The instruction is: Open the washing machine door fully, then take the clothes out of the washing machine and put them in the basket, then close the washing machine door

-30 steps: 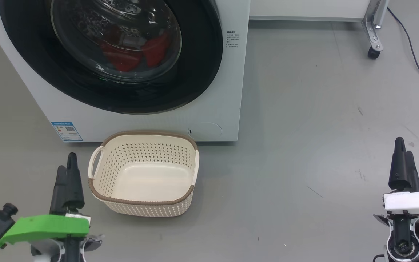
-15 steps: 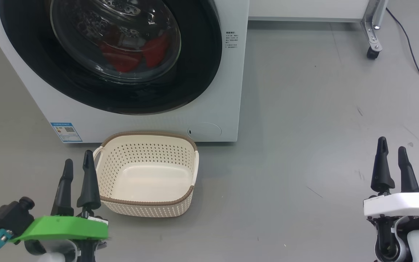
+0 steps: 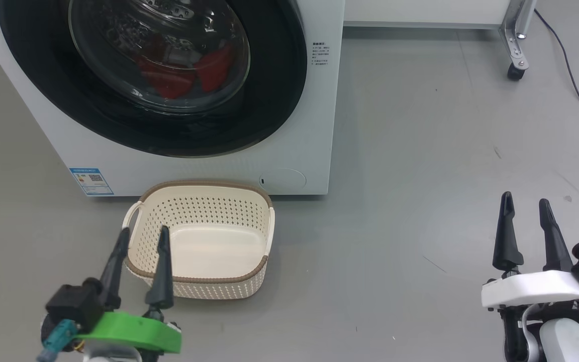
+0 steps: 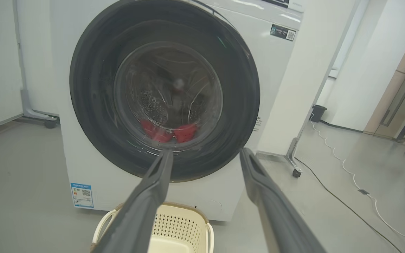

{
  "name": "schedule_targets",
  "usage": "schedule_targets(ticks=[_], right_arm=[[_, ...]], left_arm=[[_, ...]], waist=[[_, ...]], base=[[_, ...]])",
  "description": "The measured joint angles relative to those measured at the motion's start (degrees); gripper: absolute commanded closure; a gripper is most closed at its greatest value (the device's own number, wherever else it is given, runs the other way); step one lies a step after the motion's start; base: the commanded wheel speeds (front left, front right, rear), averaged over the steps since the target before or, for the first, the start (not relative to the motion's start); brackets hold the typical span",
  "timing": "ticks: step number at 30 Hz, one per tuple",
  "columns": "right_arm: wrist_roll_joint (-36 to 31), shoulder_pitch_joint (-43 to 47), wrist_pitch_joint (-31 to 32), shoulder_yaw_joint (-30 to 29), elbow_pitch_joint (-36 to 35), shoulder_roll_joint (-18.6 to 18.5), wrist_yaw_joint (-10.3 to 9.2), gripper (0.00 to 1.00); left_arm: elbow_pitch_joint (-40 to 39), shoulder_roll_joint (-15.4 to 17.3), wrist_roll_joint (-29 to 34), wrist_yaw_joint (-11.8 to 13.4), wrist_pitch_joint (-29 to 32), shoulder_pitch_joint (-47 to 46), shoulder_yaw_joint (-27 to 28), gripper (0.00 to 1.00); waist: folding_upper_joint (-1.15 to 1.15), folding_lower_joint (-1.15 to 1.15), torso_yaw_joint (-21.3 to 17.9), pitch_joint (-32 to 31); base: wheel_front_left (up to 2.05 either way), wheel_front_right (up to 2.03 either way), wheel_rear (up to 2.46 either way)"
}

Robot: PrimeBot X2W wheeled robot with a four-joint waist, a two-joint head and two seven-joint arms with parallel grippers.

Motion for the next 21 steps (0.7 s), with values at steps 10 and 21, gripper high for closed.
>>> schedule_targets(ticks=[10,21], right_arm=[[-5.83,0.87,-0.93,2.21,3.23,-0.71,-1.49,0.0],[-5.84,0.87,0.58,3.28,6.24,-0.68,-1.96,0.0]], left_arm=[[4.3,0.32,5.39,1.31,-1.03,1.24,-1.99,0.0],[7.04,0.32,5.28,2.9,-1.04,1.23,-1.55,0.0]], waist=[[0.0,0.0,-0.02,-0.31],[0.0,0.0,-0.39,-1.02]], base=[[0.0,0.0,0.0],[0.0,0.0,0.0]])
